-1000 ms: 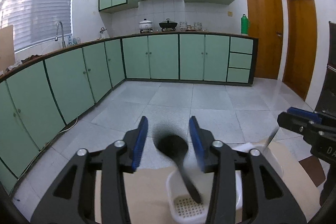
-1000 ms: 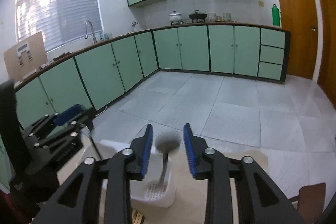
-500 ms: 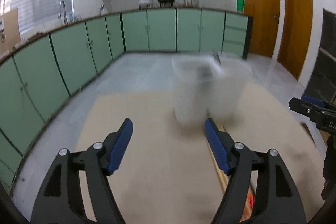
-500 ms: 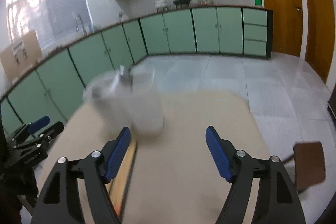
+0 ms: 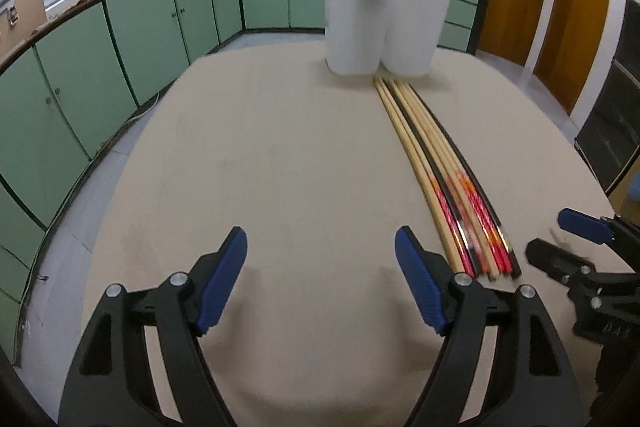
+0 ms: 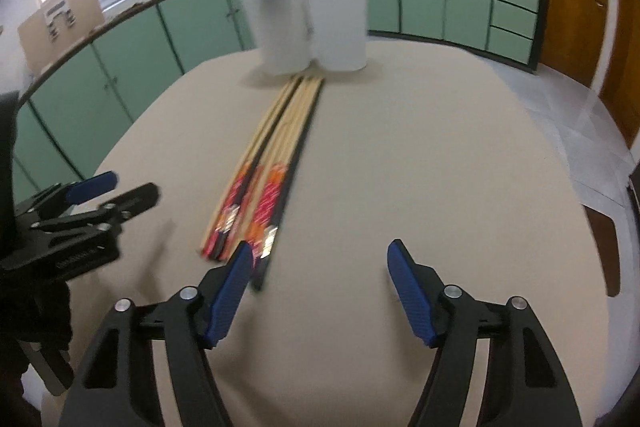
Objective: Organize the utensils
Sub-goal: 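Grasp the black chopstick end with the right tool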
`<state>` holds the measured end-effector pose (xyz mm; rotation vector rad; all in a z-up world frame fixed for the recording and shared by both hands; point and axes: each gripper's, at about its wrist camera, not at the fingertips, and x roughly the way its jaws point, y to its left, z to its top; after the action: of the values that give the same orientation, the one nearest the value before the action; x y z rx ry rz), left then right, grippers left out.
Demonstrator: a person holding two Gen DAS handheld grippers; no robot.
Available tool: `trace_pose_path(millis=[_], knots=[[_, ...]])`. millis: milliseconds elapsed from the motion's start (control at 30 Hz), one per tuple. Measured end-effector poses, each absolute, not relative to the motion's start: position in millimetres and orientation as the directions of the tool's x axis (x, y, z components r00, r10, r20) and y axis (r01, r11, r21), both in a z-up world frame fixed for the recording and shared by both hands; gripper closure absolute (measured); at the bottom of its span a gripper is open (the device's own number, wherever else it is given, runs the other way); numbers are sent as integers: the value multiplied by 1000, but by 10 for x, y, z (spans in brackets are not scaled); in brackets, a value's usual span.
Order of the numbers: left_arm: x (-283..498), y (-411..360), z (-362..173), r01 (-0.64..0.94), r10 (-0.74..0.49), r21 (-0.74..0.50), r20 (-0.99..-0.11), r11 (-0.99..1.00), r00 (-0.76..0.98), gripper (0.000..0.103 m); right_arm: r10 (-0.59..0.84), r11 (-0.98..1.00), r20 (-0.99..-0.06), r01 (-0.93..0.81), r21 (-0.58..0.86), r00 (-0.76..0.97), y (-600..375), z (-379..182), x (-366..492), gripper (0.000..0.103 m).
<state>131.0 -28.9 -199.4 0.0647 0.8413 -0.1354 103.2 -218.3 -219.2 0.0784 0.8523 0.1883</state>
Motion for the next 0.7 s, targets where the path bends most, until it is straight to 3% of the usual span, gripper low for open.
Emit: trace_pose_path(millis=[300,467,700], knots=[[1231,-314,-2071,145,-79,20,-761,989,644,25,92,995,-768,-97,38,634,-2188,-2287,969,41],[1208,-324,-2059,148,-85,15,-762,989,642,25,121,993,-759,-76,94,640,-2341,-2228,948,43],[1149,-394,-2049,166,-92,19,-767,986,635,24,168,985,-749,-137,104,640,-2181,-2302,945,81]])
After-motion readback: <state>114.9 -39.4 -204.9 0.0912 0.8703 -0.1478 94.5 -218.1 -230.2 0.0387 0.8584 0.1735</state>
